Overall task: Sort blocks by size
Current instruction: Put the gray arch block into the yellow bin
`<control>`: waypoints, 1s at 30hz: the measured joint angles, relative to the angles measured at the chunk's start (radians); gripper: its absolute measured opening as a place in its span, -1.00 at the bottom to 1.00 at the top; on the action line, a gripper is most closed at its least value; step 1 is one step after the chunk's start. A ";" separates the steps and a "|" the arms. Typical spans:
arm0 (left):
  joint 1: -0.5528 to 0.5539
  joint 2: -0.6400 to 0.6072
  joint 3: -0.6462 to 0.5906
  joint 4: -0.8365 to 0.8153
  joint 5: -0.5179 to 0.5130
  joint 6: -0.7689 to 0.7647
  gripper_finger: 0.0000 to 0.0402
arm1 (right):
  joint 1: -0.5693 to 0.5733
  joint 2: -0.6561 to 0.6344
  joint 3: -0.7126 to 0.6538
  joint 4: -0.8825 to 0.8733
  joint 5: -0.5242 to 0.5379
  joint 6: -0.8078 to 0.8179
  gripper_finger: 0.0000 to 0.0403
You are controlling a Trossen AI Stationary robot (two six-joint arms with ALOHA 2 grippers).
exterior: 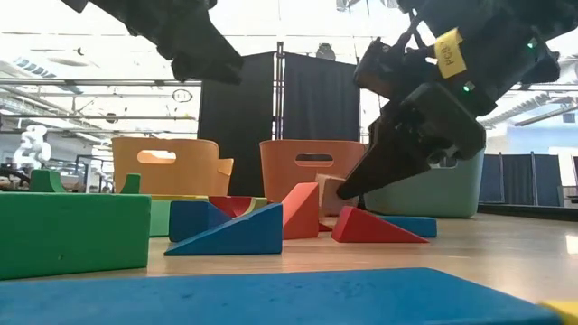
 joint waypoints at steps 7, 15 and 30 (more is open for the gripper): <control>-0.002 0.100 0.000 0.036 0.002 -0.223 0.15 | 0.037 0.000 0.027 -0.022 0.203 -0.132 -0.87; 0.003 0.179 0.000 0.165 0.011 -0.309 0.15 | 0.076 0.000 0.081 -0.025 0.434 -0.357 -0.87; 0.031 0.238 0.000 0.377 0.025 -0.322 0.15 | 0.077 -0.001 0.134 0.011 0.546 -0.545 -0.87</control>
